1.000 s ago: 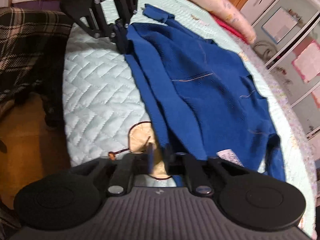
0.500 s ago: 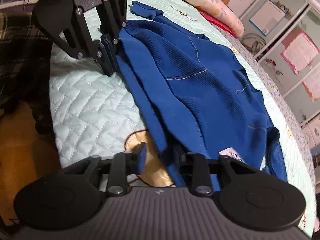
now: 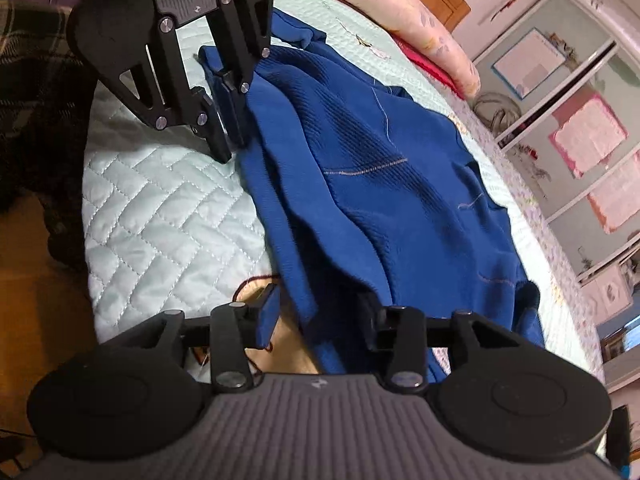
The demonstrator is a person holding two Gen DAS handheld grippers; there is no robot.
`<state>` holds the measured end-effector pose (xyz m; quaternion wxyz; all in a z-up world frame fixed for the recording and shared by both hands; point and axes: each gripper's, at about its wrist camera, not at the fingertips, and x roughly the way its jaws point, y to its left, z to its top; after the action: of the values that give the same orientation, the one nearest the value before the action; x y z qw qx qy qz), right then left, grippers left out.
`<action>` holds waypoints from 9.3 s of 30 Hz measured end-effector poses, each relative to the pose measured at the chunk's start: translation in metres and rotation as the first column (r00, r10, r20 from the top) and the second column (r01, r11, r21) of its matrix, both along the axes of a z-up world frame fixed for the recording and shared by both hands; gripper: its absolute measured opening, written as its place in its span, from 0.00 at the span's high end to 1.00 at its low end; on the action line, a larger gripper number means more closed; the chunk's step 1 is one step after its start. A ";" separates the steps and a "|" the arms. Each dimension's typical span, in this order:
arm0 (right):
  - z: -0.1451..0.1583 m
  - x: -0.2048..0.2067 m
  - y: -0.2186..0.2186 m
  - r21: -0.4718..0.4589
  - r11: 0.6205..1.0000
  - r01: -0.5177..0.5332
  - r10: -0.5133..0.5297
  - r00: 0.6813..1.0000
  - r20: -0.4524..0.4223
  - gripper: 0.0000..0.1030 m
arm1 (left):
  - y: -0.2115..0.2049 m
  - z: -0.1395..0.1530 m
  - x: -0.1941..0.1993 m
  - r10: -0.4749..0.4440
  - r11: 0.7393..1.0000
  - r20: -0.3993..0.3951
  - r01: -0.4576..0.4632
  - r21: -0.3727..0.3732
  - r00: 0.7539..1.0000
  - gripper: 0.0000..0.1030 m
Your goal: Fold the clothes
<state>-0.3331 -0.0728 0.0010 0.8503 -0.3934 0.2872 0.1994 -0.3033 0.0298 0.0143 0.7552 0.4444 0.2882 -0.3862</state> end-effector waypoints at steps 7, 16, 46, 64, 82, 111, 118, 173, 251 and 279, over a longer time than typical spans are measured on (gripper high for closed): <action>0.004 0.007 -0.005 0.049 0.998 0.028 -0.026 0.999 -0.036 0.59 | -0.005 -0.008 -0.019 -0.046 0.998 0.141 0.041 0.040 0.989 0.80; 0.005 0.011 -0.007 0.091 0.994 0.060 -0.054 0.996 -0.067 0.59 | -0.006 -0.005 -0.014 -0.022 1.000 0.155 0.019 0.018 0.988 0.58; 0.037 0.031 -0.001 0.192 0.981 -0.001 0.042 0.977 -0.208 1.00 | -0.005 0.037 0.027 0.035 0.994 -0.220 -0.056 -0.094 0.975 0.98; 0.031 0.005 0.001 0.170 0.984 -0.052 0.102 0.948 -0.300 1.00 | -0.004 0.021 0.007 0.001 0.998 -0.263 -0.017 -0.061 0.965 1.00; 0.026 -0.029 -0.035 0.399 0.895 0.196 -0.062 0.943 -0.326 0.78 | -0.007 0.009 -0.001 0.073 0.994 -0.179 -0.087 -0.071 0.981 1.00; 0.016 -0.031 -0.157 0.647 0.226 0.729 -0.535 0.647 -0.543 0.63 | 0.063 0.038 -0.019 0.625 0.703 -0.231 -0.666 -0.249 0.746 0.83; 0.052 -0.045 -0.115 0.606 0.470 0.642 -0.586 0.740 -0.329 0.60 | 0.075 0.027 0.004 0.653 0.628 -0.347 -0.738 -0.249 0.673 0.69; 0.048 -0.019 -0.064 0.568 0.575 0.589 -0.463 0.806 -0.367 0.41 | 0.117 0.036 0.009 0.761 0.357 -0.428 -0.866 -0.349 0.487 0.93; 0.001 -0.025 -0.174 0.662 0.051 0.748 -0.481 0.599 -0.640 0.87 | 0.114 0.014 0.073 0.748 0.372 -0.468 -0.881 -0.292 0.471 0.55; 0.005 -0.024 -0.163 0.634 0.039 0.772 -0.485 0.570 -0.663 0.80 | 0.120 0.009 0.061 0.730 0.354 -0.478 -0.869 -0.346 0.488 0.55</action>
<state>-0.3570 -0.2358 0.0062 0.8613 0.3284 0.3865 -0.0302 -0.2423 0.1494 0.0235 0.8963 -0.0426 0.4341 -0.0797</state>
